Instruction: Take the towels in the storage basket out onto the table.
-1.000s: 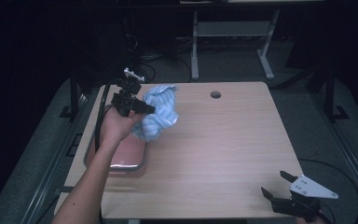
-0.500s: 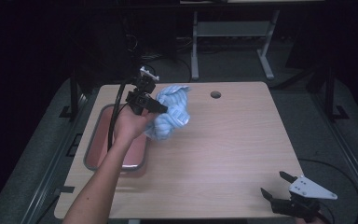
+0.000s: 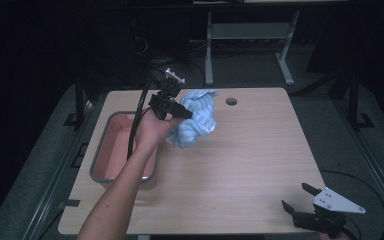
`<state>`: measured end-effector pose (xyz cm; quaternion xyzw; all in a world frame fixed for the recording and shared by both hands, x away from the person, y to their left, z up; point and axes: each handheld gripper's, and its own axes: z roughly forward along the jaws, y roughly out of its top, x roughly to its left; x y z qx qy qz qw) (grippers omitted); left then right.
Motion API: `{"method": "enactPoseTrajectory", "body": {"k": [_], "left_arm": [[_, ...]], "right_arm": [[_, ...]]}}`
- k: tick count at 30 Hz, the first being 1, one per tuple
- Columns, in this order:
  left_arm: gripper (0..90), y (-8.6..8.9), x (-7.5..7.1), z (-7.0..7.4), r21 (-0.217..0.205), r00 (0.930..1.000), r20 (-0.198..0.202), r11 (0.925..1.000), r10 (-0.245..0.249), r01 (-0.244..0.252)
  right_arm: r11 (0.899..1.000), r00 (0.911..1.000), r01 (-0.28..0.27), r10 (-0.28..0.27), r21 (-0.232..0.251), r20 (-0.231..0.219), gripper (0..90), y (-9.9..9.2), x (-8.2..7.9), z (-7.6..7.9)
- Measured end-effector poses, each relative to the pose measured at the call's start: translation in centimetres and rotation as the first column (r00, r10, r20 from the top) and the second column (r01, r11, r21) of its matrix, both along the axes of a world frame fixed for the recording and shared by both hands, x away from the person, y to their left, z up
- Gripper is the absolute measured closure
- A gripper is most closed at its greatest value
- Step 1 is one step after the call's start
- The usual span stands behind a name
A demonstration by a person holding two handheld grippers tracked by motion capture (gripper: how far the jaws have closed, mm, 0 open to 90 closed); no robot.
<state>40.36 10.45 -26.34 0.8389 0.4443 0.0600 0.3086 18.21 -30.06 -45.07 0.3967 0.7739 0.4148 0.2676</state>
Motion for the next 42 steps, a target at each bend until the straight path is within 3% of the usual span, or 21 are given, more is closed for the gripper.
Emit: {"method": "enactPoseTrajectory", "body": {"k": [20,42], "left_arm": [[66.9,-3.7,1.8,-3.0,-0.021,0.9968,-0.057,0.9983,-0.056,0.055],[66.4,-6.8,2.9,-6.4,-0.041,0.9911,-0.104,0.9960,-0.083,0.079]], "right_arm": [[1.000,0.9999,0.015,-0.015,0.018,0.001,13.6,-0.1,0.2,0.1],[1.000,0.9999,0.016,-0.016,0.018,0.004,13.6,-0.2,0.4,0.1]]}}
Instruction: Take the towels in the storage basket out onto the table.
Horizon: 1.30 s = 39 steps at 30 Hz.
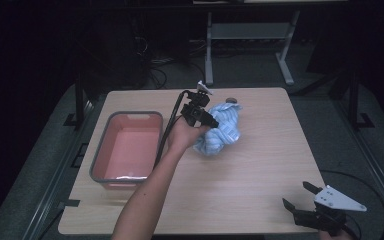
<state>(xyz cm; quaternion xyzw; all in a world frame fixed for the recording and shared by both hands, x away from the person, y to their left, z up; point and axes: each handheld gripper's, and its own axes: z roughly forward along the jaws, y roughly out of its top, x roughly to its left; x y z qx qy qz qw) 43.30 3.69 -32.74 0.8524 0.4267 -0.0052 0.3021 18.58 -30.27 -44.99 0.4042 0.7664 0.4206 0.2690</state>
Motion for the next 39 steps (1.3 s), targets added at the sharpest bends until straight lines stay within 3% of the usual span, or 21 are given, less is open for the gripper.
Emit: {"method": "enactPoseTrajectory", "body": {"k": [25,39], "left_arm": [[65.8,-1.9,-0.1,-3.5,-0.050,0.9995,-0.030,0.9987,-0.010,0.008],[65.6,-2.0,-0.1,-5.7,-0.056,0.9981,-0.062,0.9984,-0.008,0.004]], "right_arm": [[1.000,1.0000,-0.005,0.005,-0.002,-0.002,13.6,0.1,0.0,0.0],[1.000,1.0000,-0.005,0.005,-0.006,-0.003,13.6,0.2,0.1,0.0]]}}
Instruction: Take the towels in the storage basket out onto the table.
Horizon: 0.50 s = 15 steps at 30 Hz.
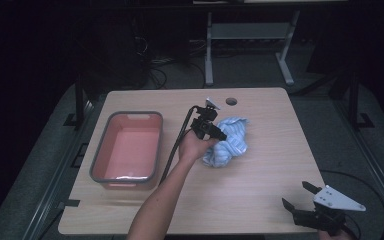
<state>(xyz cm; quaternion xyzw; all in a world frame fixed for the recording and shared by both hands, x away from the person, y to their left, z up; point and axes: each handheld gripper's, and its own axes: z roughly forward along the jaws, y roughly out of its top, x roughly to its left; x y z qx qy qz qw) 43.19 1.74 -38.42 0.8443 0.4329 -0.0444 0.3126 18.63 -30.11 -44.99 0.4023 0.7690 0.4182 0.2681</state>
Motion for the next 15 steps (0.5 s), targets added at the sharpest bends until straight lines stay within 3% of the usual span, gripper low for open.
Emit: {"method": "enactPoseTrajectory", "body": {"k": [3,15], "left_arm": [[65.6,0.0,0.0,-0.4,0.013,1.0000,-0.001,0.9999,-0.002,0.002],[65.2,0.1,-0.1,-2.0,0.000,0.9999,-0.016,1.0000,0.006,-0.006]], "right_arm": [[1.000,1.0000,-0.001,0.001,-0.001,-0.001,13.6,0.0,0.0,0.0],[1.000,1.0000,0.000,0.000,0.000,-0.003,13.6,0.0,0.0,-0.1]]}}
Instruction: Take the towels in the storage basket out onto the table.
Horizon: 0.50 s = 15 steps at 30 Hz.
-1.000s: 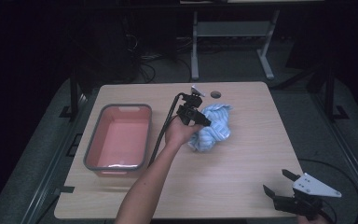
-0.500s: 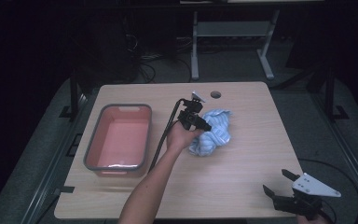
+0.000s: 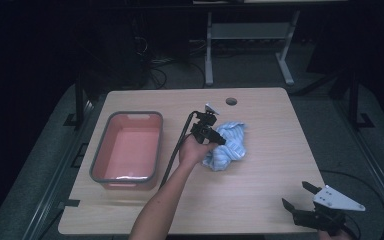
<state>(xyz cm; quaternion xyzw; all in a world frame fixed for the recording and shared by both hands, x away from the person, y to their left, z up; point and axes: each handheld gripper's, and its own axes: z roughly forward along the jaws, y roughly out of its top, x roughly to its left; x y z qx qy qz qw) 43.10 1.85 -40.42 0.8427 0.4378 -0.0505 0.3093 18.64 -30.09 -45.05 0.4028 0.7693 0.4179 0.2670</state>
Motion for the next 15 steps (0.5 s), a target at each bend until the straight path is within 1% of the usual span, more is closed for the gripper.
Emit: {"method": "enactPoseTrajectory", "body": {"k": [7,12,15], "left_arm": [[64.6,0.0,0.0,-0.9,-0.018,1.0000,-0.010,0.9998,0.000,0.000],[63.2,0.0,-0.1,-1.2,-0.025,1.0000,-0.010,0.9997,-0.001,0.001],[62.3,0.1,-0.1,-1.3,-0.028,1.0000,-0.009,0.9996,-0.001,0.001]], "right_arm": [[1.000,1.0000,0.000,0.000,-0.004,-0.005,13.6,0.0,0.1,0.0],[1.000,1.0000,-0.003,0.003,-0.014,-0.004,13.6,0.1,0.1,-0.1],[1.000,1.0000,-0.004,0.004,-0.010,-0.005,13.6,0.2,0.1,-0.1]]}}
